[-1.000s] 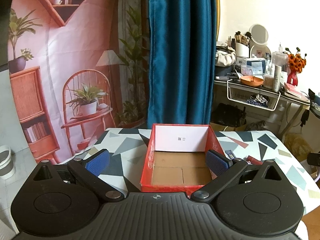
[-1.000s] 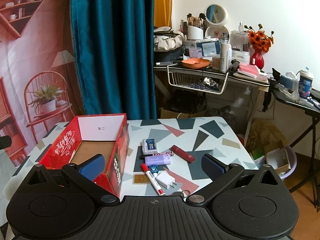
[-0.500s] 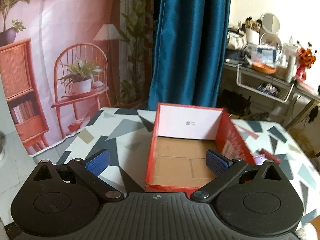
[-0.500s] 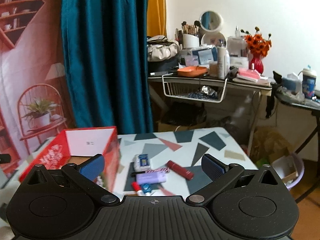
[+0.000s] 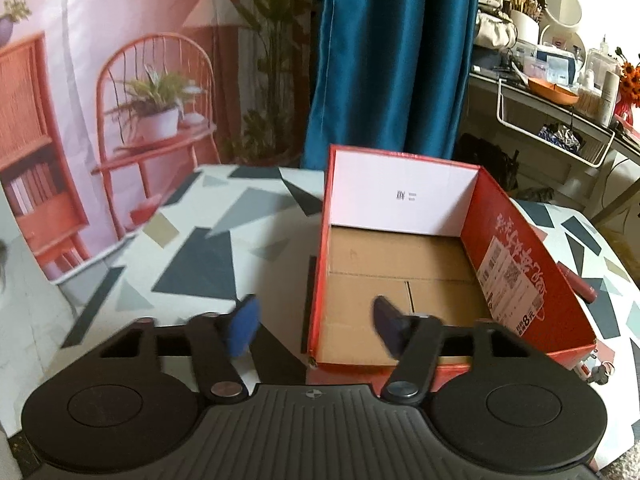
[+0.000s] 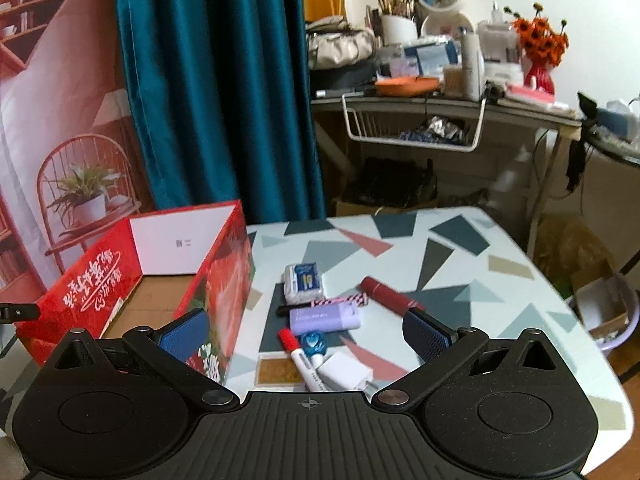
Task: Organize rigid objects
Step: 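Move left tool against the box wall while right tool reaches toward the key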
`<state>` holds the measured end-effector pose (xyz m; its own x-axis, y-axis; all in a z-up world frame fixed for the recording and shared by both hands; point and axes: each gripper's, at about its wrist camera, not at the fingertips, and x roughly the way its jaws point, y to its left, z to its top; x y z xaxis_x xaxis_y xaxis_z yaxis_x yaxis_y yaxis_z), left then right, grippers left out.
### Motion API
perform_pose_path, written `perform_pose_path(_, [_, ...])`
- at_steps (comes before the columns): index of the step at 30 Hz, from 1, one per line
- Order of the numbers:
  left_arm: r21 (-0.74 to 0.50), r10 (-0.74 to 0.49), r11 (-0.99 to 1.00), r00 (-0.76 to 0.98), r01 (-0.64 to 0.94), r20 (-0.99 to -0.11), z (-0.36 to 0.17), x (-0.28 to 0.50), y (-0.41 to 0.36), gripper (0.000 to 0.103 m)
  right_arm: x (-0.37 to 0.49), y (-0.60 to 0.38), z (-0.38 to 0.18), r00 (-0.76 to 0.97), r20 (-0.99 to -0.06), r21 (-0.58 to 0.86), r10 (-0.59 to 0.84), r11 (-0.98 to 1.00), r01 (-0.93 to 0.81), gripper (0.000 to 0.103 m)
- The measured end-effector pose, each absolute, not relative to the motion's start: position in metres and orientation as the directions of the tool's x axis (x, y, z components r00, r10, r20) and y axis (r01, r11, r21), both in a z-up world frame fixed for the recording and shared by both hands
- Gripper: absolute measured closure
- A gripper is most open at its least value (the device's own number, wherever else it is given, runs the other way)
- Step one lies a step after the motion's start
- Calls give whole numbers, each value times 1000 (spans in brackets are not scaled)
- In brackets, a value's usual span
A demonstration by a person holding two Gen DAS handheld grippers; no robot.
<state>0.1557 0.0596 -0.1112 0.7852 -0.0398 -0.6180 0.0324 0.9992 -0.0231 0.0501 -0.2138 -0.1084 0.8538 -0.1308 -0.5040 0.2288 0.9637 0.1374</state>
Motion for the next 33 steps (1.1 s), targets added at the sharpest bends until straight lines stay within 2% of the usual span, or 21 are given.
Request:
perform_pose_path(2, [-42,-52,999,776,33,-629,-117,161,63,69,57,-213,-116,844,-525,154,-112,962,223,0])
perform_pose_path(4, [-70,-67,997,765,29,-641,-122,165,66,78,63,-211,-121,836,-539,163,-99,962,219,0])
perform_pose_path(8, [-79,-61,997,745,11,-664,-128,169,68,85,72,-209,-125,832,-549,170,-83,963,209,0])
perform_pose_path(17, [-27,-25,1000,730,9,-683,-134,178,60,86,79,-229,-132,814,-574,216,-86,943,253,0])
perform_pose_path(26, [-29,-29,999,719,12,-695,-132,178,63,86,75,-259,-152,769,-627,206,-128,924,322,3])
perform_pose_path(33, [-9,-5,1000,718,-1,-696,-133,179,65,86,79,-268,-177,719,-685,180,-120,928,326,20])
